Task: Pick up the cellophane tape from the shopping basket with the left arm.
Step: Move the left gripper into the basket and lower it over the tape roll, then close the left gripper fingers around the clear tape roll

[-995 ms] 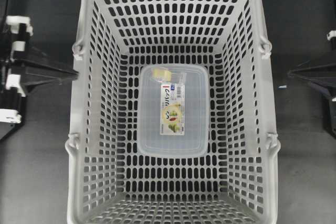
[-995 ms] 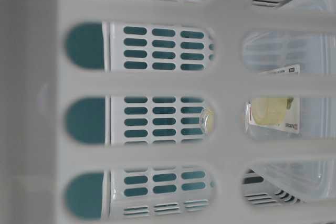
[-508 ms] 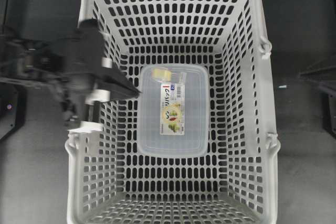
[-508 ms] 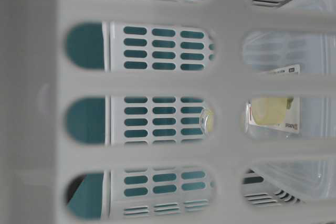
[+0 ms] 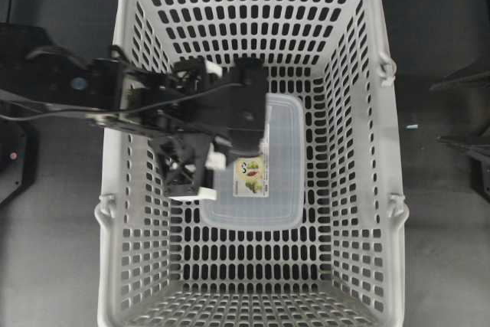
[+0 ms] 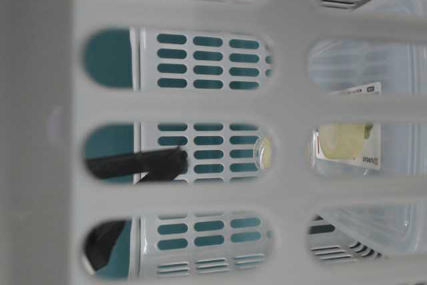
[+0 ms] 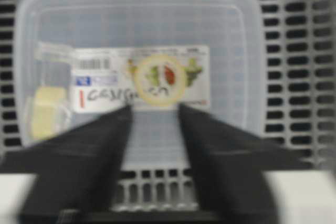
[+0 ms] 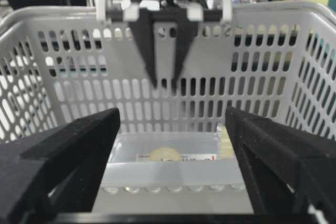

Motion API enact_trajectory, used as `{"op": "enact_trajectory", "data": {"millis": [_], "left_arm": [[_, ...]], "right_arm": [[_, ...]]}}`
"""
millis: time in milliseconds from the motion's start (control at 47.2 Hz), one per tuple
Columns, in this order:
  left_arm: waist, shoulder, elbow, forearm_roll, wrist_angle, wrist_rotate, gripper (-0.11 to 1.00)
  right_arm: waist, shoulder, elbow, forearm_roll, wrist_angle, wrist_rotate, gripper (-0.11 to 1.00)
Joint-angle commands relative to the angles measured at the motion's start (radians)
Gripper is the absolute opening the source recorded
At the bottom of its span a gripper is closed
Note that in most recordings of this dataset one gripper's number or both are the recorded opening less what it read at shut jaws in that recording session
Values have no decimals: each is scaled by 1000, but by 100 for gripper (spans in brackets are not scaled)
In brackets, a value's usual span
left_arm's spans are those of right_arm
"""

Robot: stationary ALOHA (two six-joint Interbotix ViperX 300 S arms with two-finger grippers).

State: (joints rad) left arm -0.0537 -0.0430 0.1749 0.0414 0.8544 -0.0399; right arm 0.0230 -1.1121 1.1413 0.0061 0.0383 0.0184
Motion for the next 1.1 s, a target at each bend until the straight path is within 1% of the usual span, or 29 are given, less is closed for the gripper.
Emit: {"op": "enact_trajectory", "data": {"millis": [0, 85, 148, 212, 444, 910, 995, 1037, 1079], "left_arm": [[0, 26, -51, 3, 21, -2, 47], [0, 72, -80, 3, 48, -9, 71], [-2, 106, -95, 3, 63, -9, 85], [-3, 132, -106, 3, 64, -15, 91], [-15, 232, -132, 3, 66, -15, 90], [-14, 308, -115, 5, 61, -9, 89], [-12, 310, -117, 3, 61, -5, 87], [-12, 308, -118, 3, 64, -3, 83], [-12, 307, -118, 3, 67, -2, 76]], "right_arm": [[2, 0, -15, 5, -5, 17, 78], [2, -6, -15, 5, -5, 35, 78], [2, -12, -12, 5, -5, 38, 78], [2, -15, -11, 5, -2, 40, 78], [2, -21, -8, 5, 14, 40, 78], [2, -23, 2, 5, 15, 40, 78], [2, -23, 3, 5, 15, 40, 78], [2, -23, 3, 5, 14, 40, 78], [2, -23, 3, 5, 14, 40, 78]]}}
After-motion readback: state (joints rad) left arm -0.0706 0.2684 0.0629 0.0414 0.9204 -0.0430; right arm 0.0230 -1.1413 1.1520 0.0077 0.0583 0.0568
